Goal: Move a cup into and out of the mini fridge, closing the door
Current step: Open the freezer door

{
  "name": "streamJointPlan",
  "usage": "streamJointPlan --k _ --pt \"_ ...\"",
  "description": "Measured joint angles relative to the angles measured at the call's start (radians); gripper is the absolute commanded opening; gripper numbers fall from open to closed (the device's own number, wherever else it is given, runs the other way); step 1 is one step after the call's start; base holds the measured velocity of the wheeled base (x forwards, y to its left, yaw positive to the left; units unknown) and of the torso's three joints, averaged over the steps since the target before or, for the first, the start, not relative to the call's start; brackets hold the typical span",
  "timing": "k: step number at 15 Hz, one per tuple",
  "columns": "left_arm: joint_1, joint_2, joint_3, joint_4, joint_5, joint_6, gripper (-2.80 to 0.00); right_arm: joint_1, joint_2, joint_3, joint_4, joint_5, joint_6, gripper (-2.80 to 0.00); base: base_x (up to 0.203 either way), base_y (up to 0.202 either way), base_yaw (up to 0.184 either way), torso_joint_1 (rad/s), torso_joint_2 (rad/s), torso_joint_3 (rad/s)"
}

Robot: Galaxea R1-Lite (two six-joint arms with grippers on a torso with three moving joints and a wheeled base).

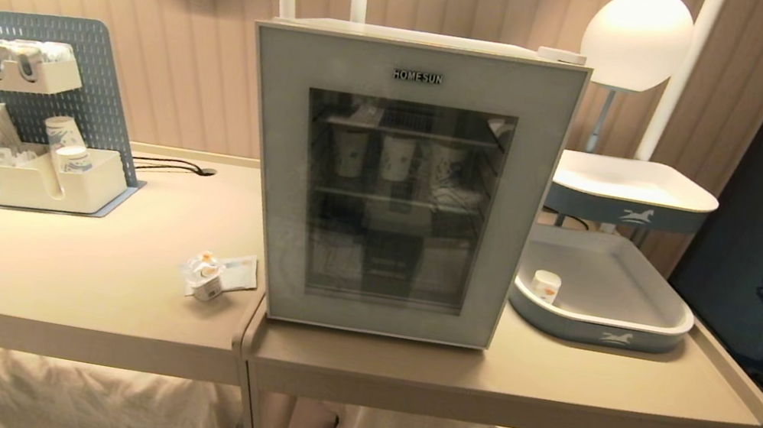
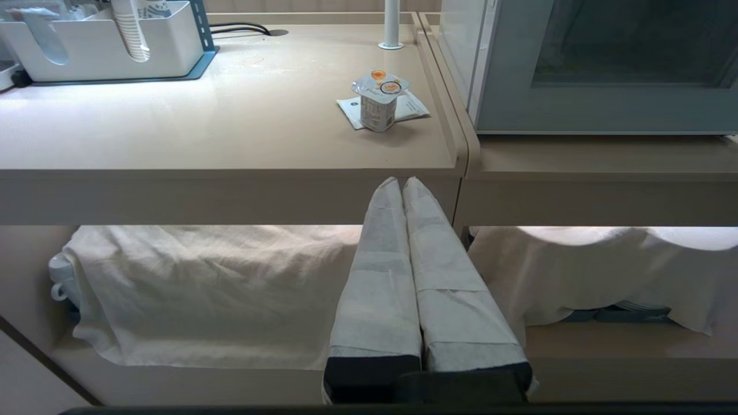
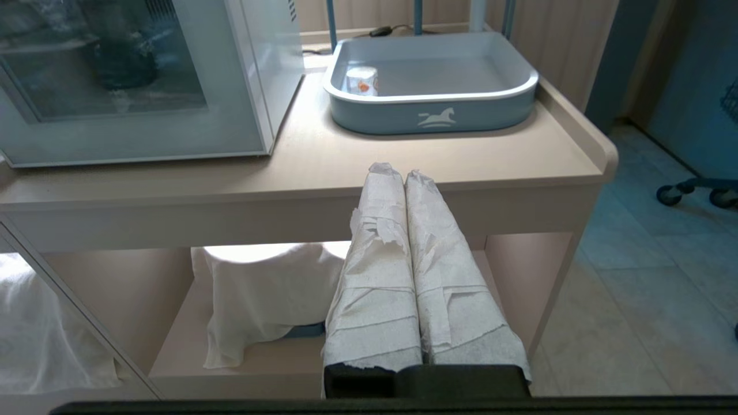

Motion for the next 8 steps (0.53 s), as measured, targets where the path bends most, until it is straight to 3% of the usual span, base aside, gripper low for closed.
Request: streamJointPlan --k 5,6,8 --pt "0.0 0.011 -0.054 0.031 0.003 0.01 -2.8 0.0 0.0 0.0 0.001 0.0 0.0 -2.8 0.0 0.0 0.0 0.0 0.0 0.0" --pt "0.0 0.024 -0.12 0.06 0.012 0.005 -2.8 0.0 0.0 0.0 0.001 0.0 0.001 -2.8 0.0 0.0 0.0 0.0 0.0 0.0" --pt "-0.001 0.081 -0.382 0.16 0.051 -0.03 -2.8 0.0 0.0 0.0 0.001 0.0 0.0 -2.8 0.0 0.0 0.0 0.0 0.0 0.0"
